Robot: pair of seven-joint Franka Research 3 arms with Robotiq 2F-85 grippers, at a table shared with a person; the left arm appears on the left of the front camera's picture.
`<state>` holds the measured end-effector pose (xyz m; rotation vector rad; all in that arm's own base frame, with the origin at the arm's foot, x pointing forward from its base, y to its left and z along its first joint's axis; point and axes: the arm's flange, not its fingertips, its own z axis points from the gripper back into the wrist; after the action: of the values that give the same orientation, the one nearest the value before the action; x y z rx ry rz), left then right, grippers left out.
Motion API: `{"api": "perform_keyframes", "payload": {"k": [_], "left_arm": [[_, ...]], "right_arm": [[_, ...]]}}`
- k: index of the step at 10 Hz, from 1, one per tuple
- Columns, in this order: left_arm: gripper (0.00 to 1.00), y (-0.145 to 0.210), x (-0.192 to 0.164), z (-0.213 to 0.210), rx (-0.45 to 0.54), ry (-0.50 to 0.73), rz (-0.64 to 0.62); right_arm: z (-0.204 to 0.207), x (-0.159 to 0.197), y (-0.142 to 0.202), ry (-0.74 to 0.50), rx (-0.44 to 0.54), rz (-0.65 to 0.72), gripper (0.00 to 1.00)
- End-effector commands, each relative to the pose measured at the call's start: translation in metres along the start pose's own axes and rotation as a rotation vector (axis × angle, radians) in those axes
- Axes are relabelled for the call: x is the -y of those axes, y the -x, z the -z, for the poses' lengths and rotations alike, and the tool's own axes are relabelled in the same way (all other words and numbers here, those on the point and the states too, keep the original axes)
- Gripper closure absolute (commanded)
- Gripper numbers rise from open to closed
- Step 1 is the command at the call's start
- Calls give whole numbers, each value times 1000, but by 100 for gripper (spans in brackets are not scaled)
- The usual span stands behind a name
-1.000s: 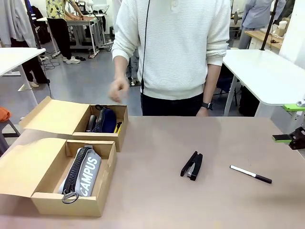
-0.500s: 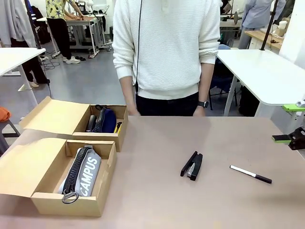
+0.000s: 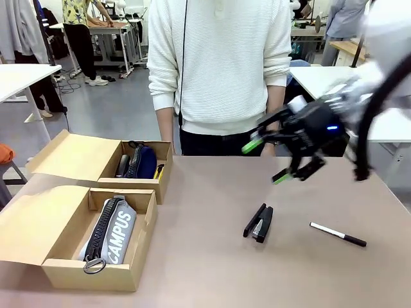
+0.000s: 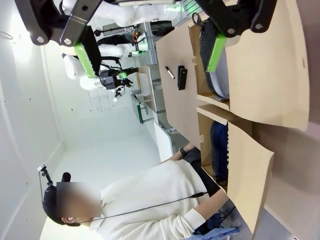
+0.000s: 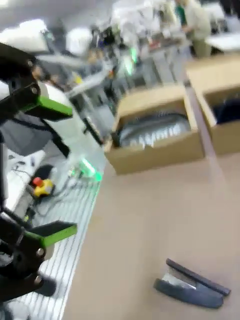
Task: Place items inside the box.
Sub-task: Pick up a Pencil pouch or Stapler and place it inside the Mailer Box closest to the robot.
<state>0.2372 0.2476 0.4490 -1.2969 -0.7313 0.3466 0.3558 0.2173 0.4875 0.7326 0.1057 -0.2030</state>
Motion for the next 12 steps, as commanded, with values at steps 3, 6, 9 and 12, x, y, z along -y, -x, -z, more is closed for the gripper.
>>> {"api": "perform_keyframes", "payload": {"k": [3,6,9,12], "left_arm": [[0,1,1,0,11,22,14],[0,1,1,0,11,22,14],[0,1,1,0,11,22,14],[0,1,1,0,11,22,14]], "right_arm": [[0,0,0,0,0,0,0],[40,-18,-6,402,197,233,0],[69,-19,-28,544,240,346,0],[59,-18,12,496,-244,40,0]]}}
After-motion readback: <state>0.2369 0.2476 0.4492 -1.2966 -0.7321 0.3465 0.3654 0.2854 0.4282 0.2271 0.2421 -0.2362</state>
